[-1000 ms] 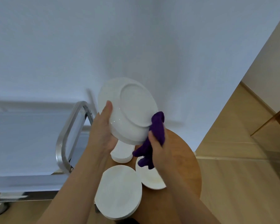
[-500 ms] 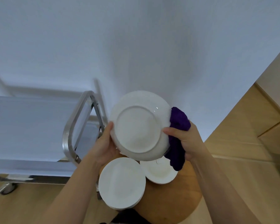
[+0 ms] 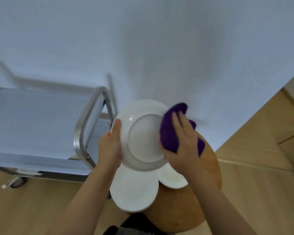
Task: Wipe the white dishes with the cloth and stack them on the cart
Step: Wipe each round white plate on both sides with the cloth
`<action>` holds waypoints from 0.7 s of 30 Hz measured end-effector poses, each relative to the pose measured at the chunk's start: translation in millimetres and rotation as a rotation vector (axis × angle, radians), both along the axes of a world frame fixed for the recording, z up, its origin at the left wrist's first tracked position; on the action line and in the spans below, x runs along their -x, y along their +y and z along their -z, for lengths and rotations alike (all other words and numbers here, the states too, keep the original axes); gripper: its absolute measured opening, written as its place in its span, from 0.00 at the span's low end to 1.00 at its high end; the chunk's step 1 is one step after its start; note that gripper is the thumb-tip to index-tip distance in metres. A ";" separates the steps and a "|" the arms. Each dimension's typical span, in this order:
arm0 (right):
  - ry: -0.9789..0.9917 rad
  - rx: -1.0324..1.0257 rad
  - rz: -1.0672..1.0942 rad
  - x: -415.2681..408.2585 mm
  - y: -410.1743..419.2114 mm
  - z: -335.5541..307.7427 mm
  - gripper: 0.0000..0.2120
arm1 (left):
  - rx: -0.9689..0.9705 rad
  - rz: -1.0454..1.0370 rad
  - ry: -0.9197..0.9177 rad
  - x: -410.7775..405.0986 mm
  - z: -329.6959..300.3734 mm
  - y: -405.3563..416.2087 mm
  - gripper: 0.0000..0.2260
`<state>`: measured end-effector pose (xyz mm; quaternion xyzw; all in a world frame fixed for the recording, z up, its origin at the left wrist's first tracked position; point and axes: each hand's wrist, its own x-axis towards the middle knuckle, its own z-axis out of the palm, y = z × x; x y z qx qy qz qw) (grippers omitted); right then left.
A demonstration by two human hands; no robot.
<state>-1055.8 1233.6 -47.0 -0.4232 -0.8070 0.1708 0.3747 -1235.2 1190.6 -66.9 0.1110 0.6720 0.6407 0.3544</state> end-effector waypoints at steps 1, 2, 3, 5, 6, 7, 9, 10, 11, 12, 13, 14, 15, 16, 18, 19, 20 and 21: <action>-0.152 -0.096 -0.051 3.2 4.2 1.3 0.37 | -0.011 0.023 0.026 -2.0 -0.7 -1.0 0.21; -0.245 -0.143 -0.086 4.4 7.6 1.9 0.38 | -0.025 0.035 0.027 -2.9 -1.8 -2.1 0.21; -0.264 -0.129 -0.110 3.0 9.3 3.2 0.38 | -0.043 0.031 0.013 -2.2 -3.1 -2.8 0.20; -0.199 -0.014 -0.129 -4.9 9.9 11.6 0.38 | -0.078 0.002 -0.012 2.0 -5.5 -3.2 0.19; -0.130 0.100 -0.120 -9.3 7.1 17.8 0.37 | -0.088 -0.004 -0.014 3.8 -5.7 -4.1 0.19; -0.015 0.255 -0.090 -13.9 4.0 24.1 0.34 | -0.096 -0.006 -0.020 5.5 -5.3 -5.2 0.18; 0.347 0.614 0.106 -20.5 -0.7 32.1 0.19 | -0.145 -0.009 -0.107 7.3 -5.9 -8.3 0.17; 0.530 0.770 0.254 -24.5 0.7 37.2 0.11 | -0.180 -0.009 -0.164 9.2 -6.6 -9.5 0.17; 0.662 0.906 0.374 -28.9 4.1 41.5 0.10 | -0.210 -0.010 -0.193 12.9 -7.1 -9.9 0.17; 0.745 1.039 0.428 -33.6 8.3 44.8 0.12 | -0.226 -0.012 -0.191 16.6 -9.1 -9.9 0.17; 0.793 1.154 0.419 -38.7 12.5 46.6 0.15 | -0.238 -0.020 -0.163 20.9 -9.2 -8.8 0.17; 0.802 1.256 0.382 -42.0 16.7 45.3 0.19 | -0.236 -0.031 -0.114 23.8 -10.5 -7.3 0.17; 0.791 1.363 0.334 -43.4 20.1 41.2 0.22 | -0.216 -0.041 -0.047 25.6 -10.3 -5.7 0.17; 0.766 1.469 0.279 -42.4 22.6 36.6 0.25 | -0.183 -0.047 0.019 24.2 -12.9 -3.9 0.18; 0.726 1.604 0.168 -35.3 26.2 33.0 0.31 | -0.146 -0.068 0.104 19.3 -11.6 0.1 0.17; 0.726 1.634 0.134 -31.8 28.1 35.0 0.31 | -0.135 -0.074 0.123 15.9 -8.2 0.6 0.19; 0.738 1.651 0.123 -29.1 29.1 37.7 0.29 | -0.121 -0.086 0.137 11.9 -6.3 0.6 0.23; 0.755 1.662 0.130 -26.8 29.1 41.0 0.24 | -0.123 -0.088 0.165 9.5 -2.4 -0.1 0.24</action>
